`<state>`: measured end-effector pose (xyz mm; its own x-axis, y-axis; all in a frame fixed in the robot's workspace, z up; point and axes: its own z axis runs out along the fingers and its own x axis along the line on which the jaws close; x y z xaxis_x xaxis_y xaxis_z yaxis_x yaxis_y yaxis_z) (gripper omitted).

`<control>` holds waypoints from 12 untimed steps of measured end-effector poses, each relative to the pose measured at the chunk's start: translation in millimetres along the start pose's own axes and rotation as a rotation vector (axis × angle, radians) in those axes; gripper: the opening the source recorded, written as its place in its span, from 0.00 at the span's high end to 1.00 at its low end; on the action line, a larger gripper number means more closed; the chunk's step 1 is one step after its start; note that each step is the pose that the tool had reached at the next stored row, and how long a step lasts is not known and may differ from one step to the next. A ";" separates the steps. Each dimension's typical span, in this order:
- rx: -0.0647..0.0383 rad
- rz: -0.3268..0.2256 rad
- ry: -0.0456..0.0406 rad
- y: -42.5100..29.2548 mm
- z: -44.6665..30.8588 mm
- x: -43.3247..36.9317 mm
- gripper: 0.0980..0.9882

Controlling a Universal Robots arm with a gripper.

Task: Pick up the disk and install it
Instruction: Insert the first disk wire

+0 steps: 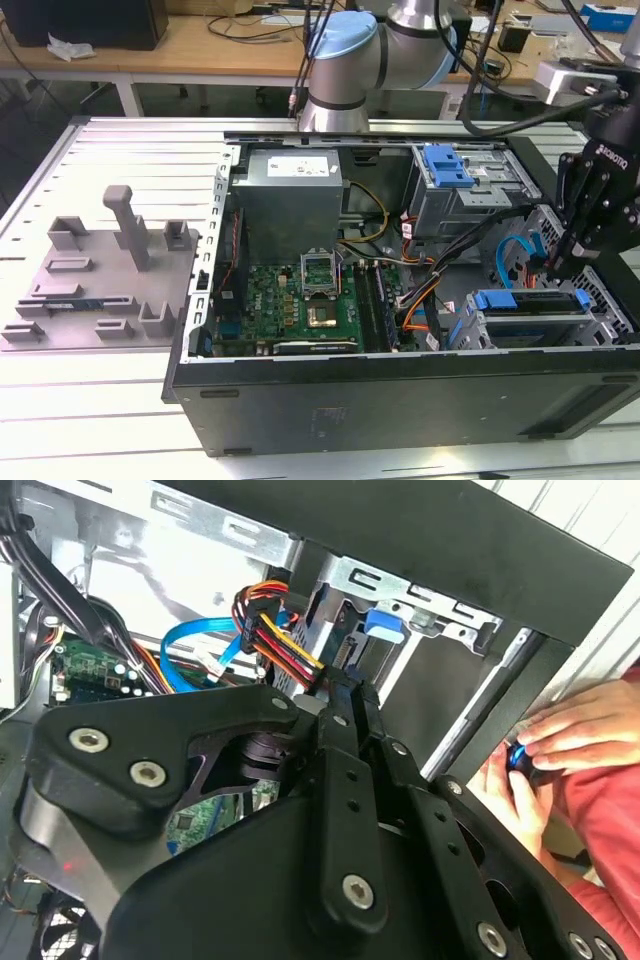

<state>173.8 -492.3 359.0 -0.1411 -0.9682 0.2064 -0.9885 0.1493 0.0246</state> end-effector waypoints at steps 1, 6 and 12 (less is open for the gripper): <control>-0.001 -0.002 -0.0116 -0.2 0.6 2.8 0.93; -0.008 -0.021 -0.0795 -0.7 3.6 13.9 0.93; -0.007 -0.037 -0.0940 -1.0 4.8 16.8 0.93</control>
<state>172.2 -509.6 357.7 -0.1096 -0.9876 0.1126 -0.9927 0.1144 0.0376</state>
